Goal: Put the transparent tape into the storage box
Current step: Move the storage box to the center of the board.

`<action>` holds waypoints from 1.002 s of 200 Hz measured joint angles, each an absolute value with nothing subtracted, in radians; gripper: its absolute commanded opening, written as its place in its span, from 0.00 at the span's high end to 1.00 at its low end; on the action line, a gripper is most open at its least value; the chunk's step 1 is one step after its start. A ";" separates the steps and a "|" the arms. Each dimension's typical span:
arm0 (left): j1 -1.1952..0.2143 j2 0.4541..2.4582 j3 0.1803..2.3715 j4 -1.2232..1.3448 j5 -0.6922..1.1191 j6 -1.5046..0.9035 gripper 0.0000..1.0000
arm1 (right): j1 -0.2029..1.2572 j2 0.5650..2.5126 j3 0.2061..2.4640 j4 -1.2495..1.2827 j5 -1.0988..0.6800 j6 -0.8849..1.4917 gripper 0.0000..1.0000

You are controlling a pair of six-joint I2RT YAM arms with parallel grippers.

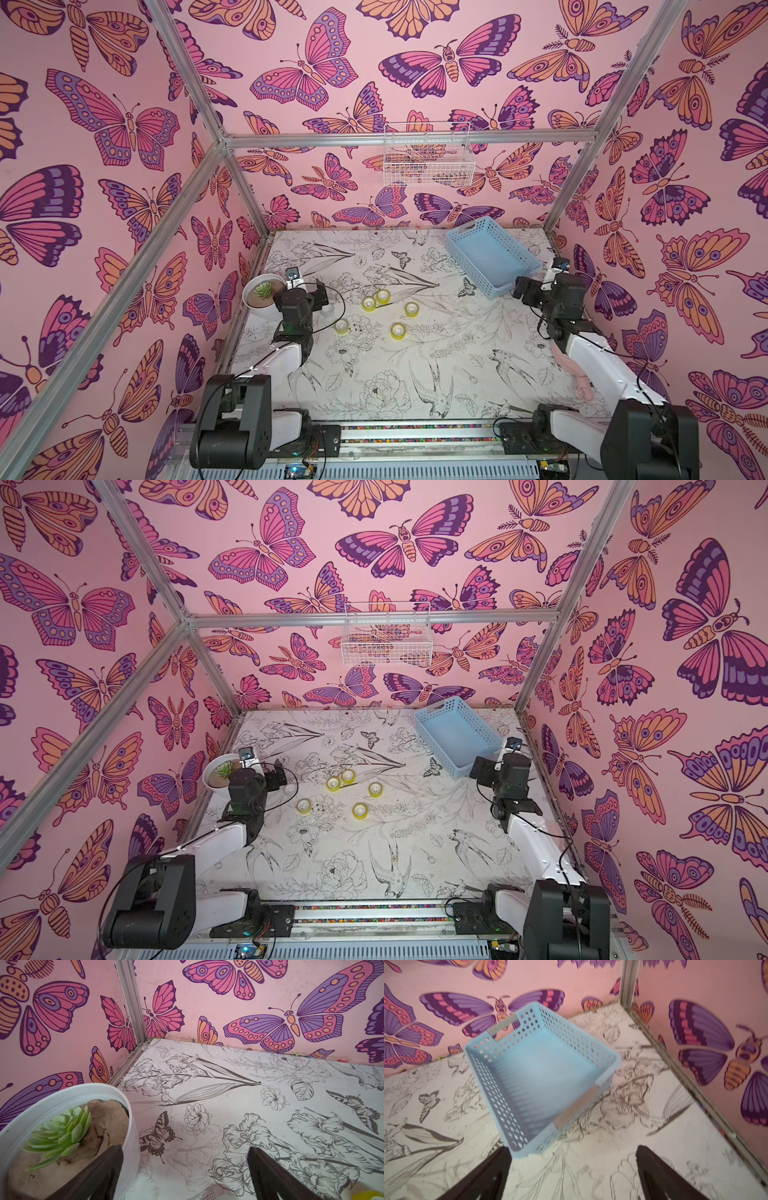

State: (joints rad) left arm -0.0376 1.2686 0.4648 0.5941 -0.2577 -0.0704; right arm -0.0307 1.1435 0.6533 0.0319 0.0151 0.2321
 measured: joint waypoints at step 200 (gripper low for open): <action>-0.124 1.147 0.904 0.017 -0.093 -0.302 0.00 | 0.228 1.920 1.535 -0.572 -0.131 0.294 0.00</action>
